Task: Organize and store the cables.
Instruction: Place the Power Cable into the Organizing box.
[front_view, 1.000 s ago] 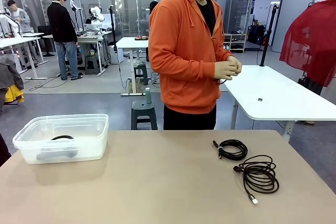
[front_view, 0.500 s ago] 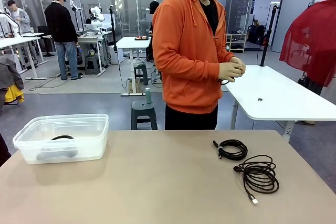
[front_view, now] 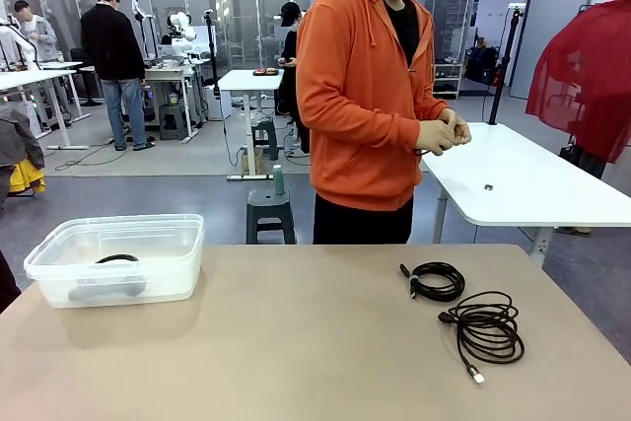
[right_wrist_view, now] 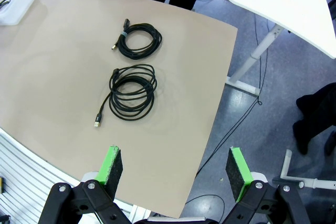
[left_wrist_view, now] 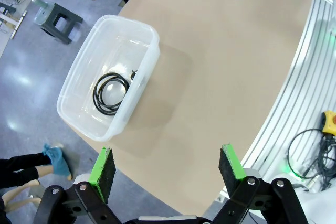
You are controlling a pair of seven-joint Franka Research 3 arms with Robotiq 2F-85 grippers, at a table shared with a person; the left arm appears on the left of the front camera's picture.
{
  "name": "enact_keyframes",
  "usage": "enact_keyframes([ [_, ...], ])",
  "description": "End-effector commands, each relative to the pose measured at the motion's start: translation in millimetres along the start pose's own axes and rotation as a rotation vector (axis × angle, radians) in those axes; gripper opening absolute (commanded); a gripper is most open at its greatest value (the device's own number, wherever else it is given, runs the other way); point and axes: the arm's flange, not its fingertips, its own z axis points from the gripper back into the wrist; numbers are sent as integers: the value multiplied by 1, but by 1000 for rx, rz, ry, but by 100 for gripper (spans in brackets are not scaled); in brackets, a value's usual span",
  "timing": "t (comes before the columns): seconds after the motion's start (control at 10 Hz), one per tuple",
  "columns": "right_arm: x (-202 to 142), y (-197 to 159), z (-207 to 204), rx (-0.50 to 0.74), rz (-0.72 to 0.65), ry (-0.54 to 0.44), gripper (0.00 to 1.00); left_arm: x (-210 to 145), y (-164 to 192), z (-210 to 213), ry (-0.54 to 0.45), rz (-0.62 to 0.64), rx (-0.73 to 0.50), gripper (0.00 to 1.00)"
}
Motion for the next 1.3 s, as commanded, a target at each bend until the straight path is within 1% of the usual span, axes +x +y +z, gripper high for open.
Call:
enact_keyframes([
  [0.0, -3, 0, -2, 5, -2, 0, 100, 1, -1, 2, 1, 11, 9, 100],
  [0.6, -3, 0, -2, 5, -2, 0, 100, 0, 0, 0, 0, 0, 0, 100],
  [0.7, -3, 0, -2, 5, -2, 0, 100, -3, -5, 10, -22, -97, 69, 100],
  [0.8, -3, 0, -2, 5, -2, 0, 100, -4, -18, 13, -2, -166, 87, 100],
  [1.0, -3, 0, -2, 5, -2, 0, 100, -5, -23, 9, 16, -169, 54, 100],
  [1.2, -3, 0, -2, 5, -2, 0, 100, -3, -26, 14, -23, -186, 55, 100],
])
